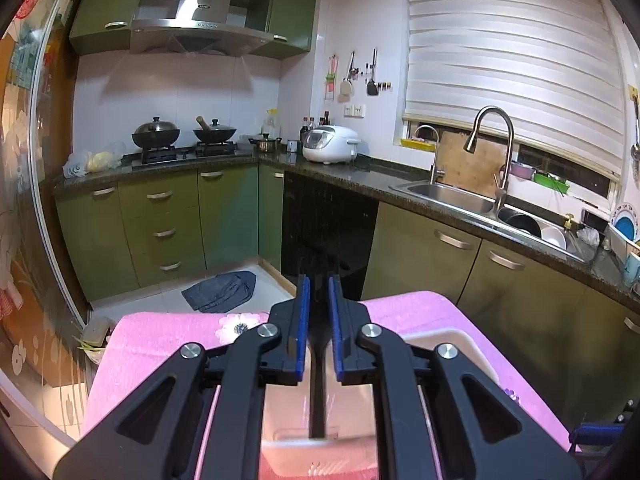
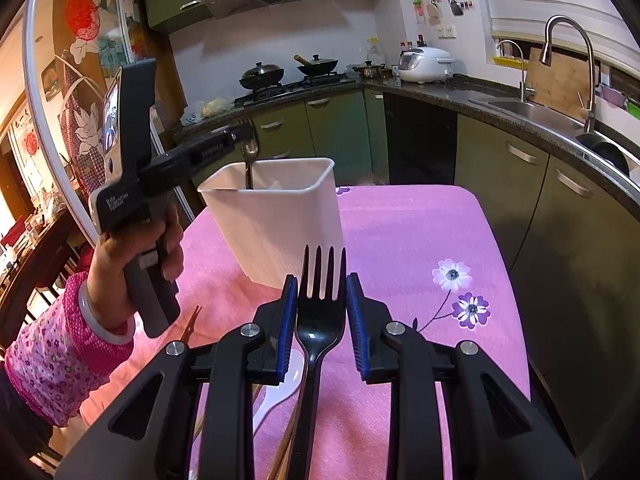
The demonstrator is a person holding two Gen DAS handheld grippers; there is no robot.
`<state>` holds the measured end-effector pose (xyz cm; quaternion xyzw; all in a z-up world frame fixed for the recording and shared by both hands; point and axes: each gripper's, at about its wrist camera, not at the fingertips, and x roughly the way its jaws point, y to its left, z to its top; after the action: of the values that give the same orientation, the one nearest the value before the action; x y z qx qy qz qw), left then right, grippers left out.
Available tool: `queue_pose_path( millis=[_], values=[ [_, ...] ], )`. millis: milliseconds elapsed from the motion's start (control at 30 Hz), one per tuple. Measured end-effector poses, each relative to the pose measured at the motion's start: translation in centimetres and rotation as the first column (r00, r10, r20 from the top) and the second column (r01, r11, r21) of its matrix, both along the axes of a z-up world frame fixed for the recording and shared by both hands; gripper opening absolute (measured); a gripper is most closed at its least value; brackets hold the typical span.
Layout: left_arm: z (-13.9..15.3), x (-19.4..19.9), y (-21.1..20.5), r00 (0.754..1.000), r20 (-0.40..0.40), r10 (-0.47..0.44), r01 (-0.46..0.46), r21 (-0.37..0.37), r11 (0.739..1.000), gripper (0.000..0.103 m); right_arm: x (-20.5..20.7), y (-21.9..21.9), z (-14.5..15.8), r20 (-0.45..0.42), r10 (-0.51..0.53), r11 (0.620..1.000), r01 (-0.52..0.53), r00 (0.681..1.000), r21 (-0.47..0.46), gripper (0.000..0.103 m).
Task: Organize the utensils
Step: 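Lift the fork with the left tool into the white holder while the right tool lifts its fork, then lower the black fork into the white holder and open the right tool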
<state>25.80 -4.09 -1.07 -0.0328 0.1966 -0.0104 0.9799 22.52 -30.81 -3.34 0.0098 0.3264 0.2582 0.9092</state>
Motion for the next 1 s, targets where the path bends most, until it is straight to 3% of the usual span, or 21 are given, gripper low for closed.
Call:
queue_pose_path(
  millis=[167, 333, 567, 833, 1000],
  values=[
    [-0.5, -0.4, 0.0, 0.999, -0.039, -0.006, 0.007, 0.009, 1.000, 0.010, 0.3, 0.7, 1.5, 0.035, 0.017, 1.000, -0.017, 0.999, -0.001, 0.025],
    [0.0, -2.3, 0.9, 0.999, -0.045, -0.005, 0.004, -0.017, 1.000, 0.010, 1.7, 1.4, 5.6, 0.135, 0.021, 0.998, -0.030, 0.991, 0.062, 0.025],
    [0.4, -7.7, 1.9, 0.996, -0.084, -0.015, 0.015, -0.001, 1.000, 0.010, 5.7, 4.1, 9.7, 0.312, -0.086, 0.989, 0.042, 0.946, 0.144, 0.025],
    [0.6, -10.9, 2.2, 0.993, -0.107, -0.051, 0.053, 0.018, 0.998, 0.015, 11.4, 7.4, 10.7, 0.463, -0.210, 0.972, 0.134, 0.861, 0.191, 0.025],
    [0.0, -11.5, 1.8, 0.986, -0.154, -0.070, 0.074, 0.019, 0.997, 0.017, 14.6, 9.5, 9.0, 0.457, -0.206, 0.977, 0.154, 0.866, 0.149, 0.025]
  ],
)
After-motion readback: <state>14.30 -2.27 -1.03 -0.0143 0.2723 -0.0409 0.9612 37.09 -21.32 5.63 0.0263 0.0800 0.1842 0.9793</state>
